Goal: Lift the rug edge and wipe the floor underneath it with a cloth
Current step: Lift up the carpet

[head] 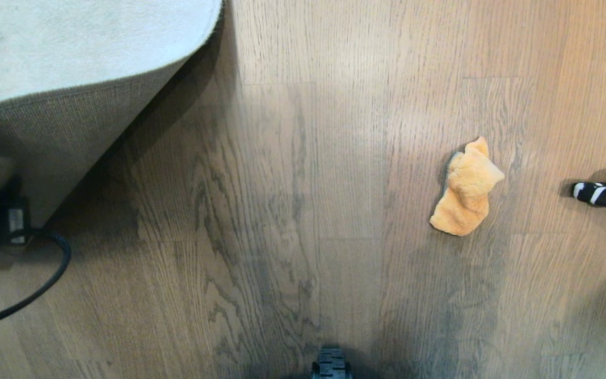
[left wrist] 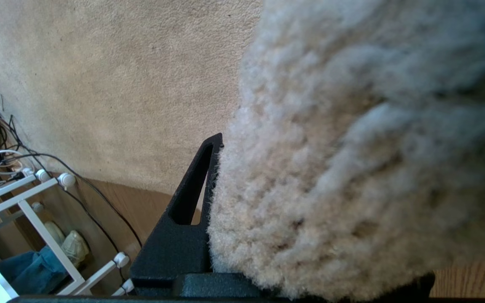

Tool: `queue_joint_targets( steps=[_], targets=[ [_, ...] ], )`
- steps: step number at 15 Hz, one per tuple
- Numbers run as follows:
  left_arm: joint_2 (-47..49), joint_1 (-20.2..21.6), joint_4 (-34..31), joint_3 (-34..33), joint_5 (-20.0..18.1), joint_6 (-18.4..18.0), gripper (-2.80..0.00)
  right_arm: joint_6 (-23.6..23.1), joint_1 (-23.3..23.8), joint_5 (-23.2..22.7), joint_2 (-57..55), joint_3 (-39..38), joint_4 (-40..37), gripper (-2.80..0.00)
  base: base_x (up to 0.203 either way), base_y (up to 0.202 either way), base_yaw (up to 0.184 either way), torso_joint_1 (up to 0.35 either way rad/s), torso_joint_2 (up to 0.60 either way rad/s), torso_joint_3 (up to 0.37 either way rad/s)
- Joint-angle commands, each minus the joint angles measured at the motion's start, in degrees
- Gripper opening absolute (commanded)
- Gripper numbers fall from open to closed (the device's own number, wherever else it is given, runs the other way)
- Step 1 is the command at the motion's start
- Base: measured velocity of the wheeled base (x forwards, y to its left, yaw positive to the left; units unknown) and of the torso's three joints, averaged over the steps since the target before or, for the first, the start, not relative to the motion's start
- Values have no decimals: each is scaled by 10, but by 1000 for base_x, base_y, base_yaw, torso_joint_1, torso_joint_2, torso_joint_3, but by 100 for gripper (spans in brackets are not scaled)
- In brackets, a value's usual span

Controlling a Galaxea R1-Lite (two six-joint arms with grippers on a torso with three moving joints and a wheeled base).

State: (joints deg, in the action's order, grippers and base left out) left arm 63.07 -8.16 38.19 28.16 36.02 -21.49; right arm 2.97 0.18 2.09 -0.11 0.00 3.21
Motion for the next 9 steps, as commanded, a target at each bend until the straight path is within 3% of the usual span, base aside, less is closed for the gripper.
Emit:
queue_joint_targets(
  steps=[1, 9],
  targets=[
    [-12, 0, 4, -6, 2, -1, -280, 0, 0, 0, 0, 0, 0, -280, 0, 0, 0, 0, 0, 0],
    [-31, -1, 6, -22, 19, -3, -280, 0, 0, 0, 0, 0, 0, -280, 0, 0, 0, 0, 0, 0]
  ],
)
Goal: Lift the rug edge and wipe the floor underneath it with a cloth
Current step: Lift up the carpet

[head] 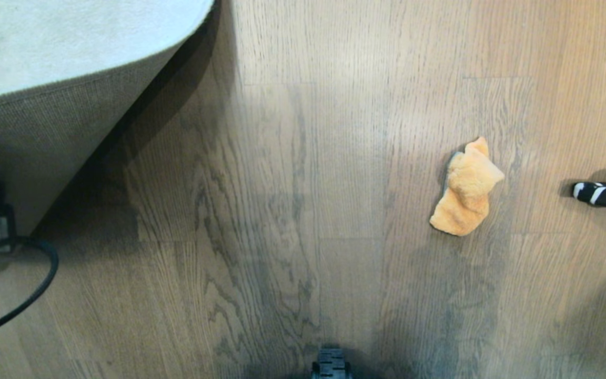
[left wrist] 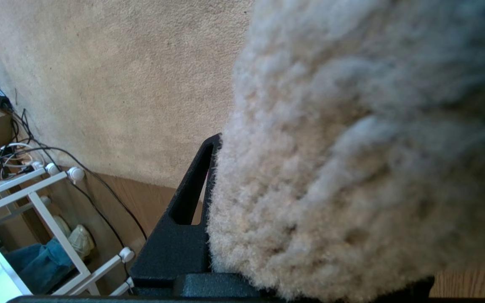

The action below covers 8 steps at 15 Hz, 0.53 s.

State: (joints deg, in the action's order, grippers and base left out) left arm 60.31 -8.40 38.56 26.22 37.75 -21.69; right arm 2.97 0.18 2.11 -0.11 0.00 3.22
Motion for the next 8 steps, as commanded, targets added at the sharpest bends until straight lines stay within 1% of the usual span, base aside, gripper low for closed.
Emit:
queue_joint_targets(
  steps=[1, 8],
  targets=[
    [-4, 2, 2, -5, 2, -1, -280, 0, 0, 0, 0, 0, 0, -280, 0, 0, 0, 0, 0, 0],
    [-4, 6, 4, 1, 11, -2, -280, 0, 0, 0, 0, 0, 0, -280, 0, 0, 0, 0, 0, 0]
  ],
)
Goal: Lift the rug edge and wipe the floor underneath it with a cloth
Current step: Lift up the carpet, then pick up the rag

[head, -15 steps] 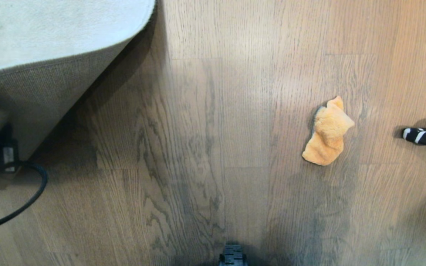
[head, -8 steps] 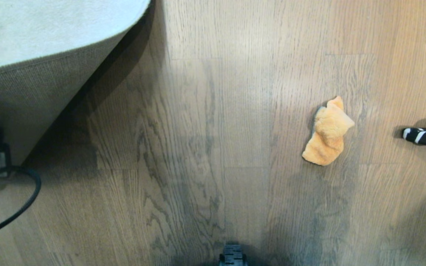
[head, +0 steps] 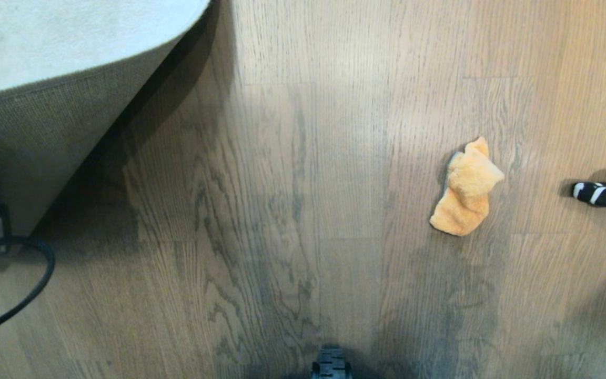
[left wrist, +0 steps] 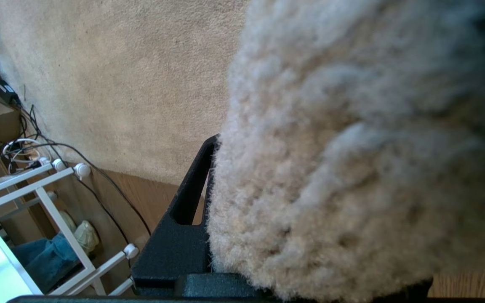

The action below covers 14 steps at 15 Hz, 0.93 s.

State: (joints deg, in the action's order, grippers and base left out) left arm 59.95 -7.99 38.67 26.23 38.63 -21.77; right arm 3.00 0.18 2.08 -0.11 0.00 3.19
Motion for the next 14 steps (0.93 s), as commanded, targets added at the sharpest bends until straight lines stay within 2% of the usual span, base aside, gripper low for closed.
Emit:
queue_joint_targets(
  steps=[1, 14],
  targets=[
    [-1, 3, 2, 2, 2, 0, -280, 0, 0, 0, 0, 0, 1, -280, 0, 0, 0, 0, 0, 0],
    [3, -2, 14, 1, 0, 0, -280, 0, 0, 0, 0, 0, 1, -280, 0, 0, 0, 0, 0, 0]
  ],
)
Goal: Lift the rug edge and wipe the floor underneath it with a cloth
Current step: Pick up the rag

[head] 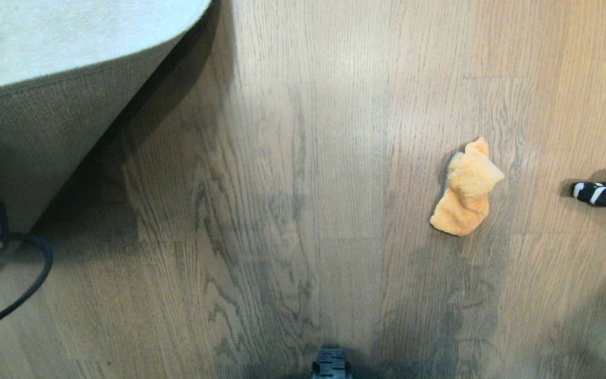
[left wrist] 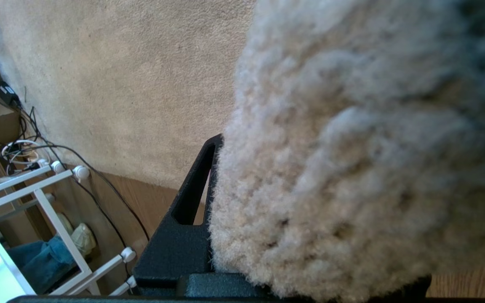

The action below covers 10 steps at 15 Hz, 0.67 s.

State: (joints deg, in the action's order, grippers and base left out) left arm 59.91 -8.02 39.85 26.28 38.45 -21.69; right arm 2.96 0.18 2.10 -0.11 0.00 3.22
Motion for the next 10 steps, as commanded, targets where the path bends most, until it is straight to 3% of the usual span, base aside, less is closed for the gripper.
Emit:
queue_joint_targets(
  steps=[1, 10],
  targets=[
    [3, -2, 2, 1, 2, -1, -280, 0, 0, 0, 0, 0, 0, -280, 0, 0, 0, 0, 0, 0],
    [3, 1, 4, 2, 2, -1, -280, 0, 0, -1, 0, 0, 0, -280, 0, 0, 0, 0, 0, 0]
  ],
)
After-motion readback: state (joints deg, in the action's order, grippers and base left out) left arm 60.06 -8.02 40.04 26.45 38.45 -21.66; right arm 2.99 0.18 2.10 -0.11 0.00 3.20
